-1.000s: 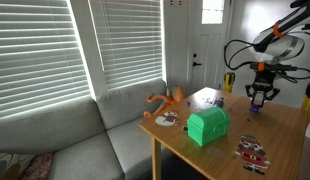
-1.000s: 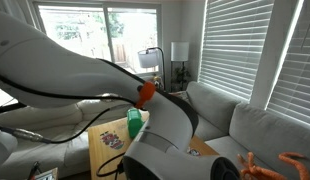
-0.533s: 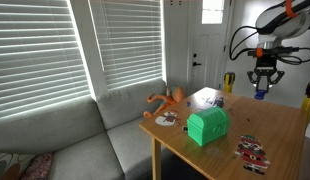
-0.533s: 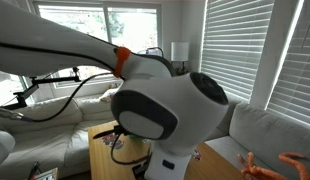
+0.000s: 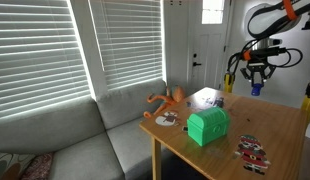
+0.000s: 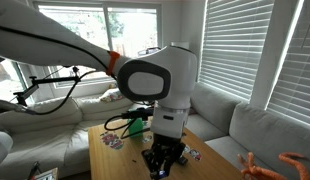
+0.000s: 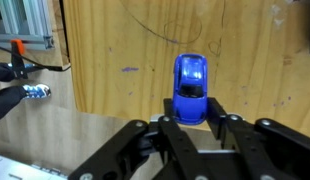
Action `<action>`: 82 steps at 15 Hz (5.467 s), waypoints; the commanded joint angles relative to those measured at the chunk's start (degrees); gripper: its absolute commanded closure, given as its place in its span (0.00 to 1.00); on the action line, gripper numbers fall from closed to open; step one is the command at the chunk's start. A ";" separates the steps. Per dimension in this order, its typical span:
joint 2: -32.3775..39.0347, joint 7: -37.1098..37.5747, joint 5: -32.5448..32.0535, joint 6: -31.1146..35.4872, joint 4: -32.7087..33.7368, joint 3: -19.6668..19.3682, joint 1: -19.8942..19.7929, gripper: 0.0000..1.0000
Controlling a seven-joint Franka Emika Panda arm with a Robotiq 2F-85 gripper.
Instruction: Put the toy car, upside down on the table
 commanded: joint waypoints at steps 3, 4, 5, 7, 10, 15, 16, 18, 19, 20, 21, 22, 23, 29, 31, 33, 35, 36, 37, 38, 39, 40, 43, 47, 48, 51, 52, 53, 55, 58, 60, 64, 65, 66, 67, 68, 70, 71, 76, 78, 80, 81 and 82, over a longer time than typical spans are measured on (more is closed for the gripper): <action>0.64 11.12 -16.98 11.21 -4.07 1.66 1.47 0.88; 1.04 13.26 -20.41 12.96 -4.51 1.67 1.64 0.88; 0.94 15.51 -23.82 14.27 -5.27 1.73 1.90 0.88; 1.26 19.09 -28.60 15.98 -6.14 1.77 2.22 0.88; 2.04 20.99 -30.12 18.14 -7.14 2.19 2.28 0.88; 2.92 18.45 -27.77 18.11 -6.66 2.43 2.12 0.63; 2.92 18.45 -27.77 18.10 -6.66 2.42 2.10 0.63; 2.92 18.45 -27.77 18.10 -6.65 2.38 2.07 0.63; 2.92 18.45 -27.77 18.10 -6.65 2.38 2.07 0.88; 3.27 18.77 -29.11 17.88 -6.70 2.52 2.39 0.88; 3.71 19.41 -30.50 18.30 -6.83 2.69 2.71 0.88; 4.01 19.59 -31.08 18.35 -6.85 2.82 2.88 0.88; 4.44 19.86 -31.74 18.91 -6.88 2.94 3.07 0.88; 6.42 23.20 -37.71 20.32 -6.97 3.36 4.96 0.88; 6.72 25.98 -41.00 19.49 -6.93 3.67 5.94 0.88; 6.94 29.81 -44.35 18.92 -7.12 4.16 7.02 0.88; 7.37 33.93 -48.06 18.74 -7.30 4.67 7.93 0.88; 7.91 35.70 -49.62 18.79 -7.17 4.88 8.18 0.88; 8.21 37.71 -51.23 18.15 -7.33 5.14 8.60 0.88; 8.72 39.12 -52.49 17.98 -7.23 5.39 8.73 0.88; 8.74 40.37 -53.70 17.18 -7.54 5.70 9.02 0.88; 9.30 41.41 -54.85 16.81 -7.36 5.94 9.05 0.88; 9.56 42.69 -56.44 14.64 -7.70 6.98 9.43 0.88; 10.10 43.47 -56.27 12.67 -7.47 8.26 9.48 0.88; 10.46 44.56 -57.07 12.05 -7.19 8.39 9.61 0.88; 11.56 48.49 -59.01 10.93 -6.93 8.85 9.84 0.88; 11.92 49.89 -59.57 10.53 -6.86 9.03 9.89 0.88; 12.17 51.02 -59.59 10.16 -6.83 9.19 9.96 0.88; 12.32 52.78 -59.58 9.85 -6.80 9.47 9.89 0.88; 11.82 53.86 -58.79 10.52 -7.01 9.94 9.65 0.88; 11.95 53.48 -58.79 10.65 -6.99 10.13 9.63 0.88; 11.68 49.91 -56.04 13.21 -7.22 10.67 8.72 0.88; 11.62 49.20 -55.44 13.79 -7.18 10.71 8.53 0.88; 11.50 48.42 -54.83 14.62 -7.18 10.74 8.34 0.88; 11.47 47.42 -54.07 15.56 -7.10 10.75 8.11 0.88; 11.47 46.46 -53.36 16.30 -7.05 10.74 7.95 0.88; 11.33 43.94 -51.25 17.67 -6.82 10.69 7.65 0.88; 11.29 43.14 -50.87 17.83 -6.67 10.57 7.67 0.88; 9.98 44.07 -53.65 15.48 -5.82 9.86 8.55 0.63; 9.98 44.07 -53.61 15.57 -5.80 9.85 8.52 0.63; 10.41 43.39 -53.47 15.18 -5.90 10.15 8.78 0.88; 10.61 43.09 -53.27 15.47 -5.87 10.33 8.91 0.88; 10.60 42.72 -52.98 15.91 -5.98 10.49 9.01 0.88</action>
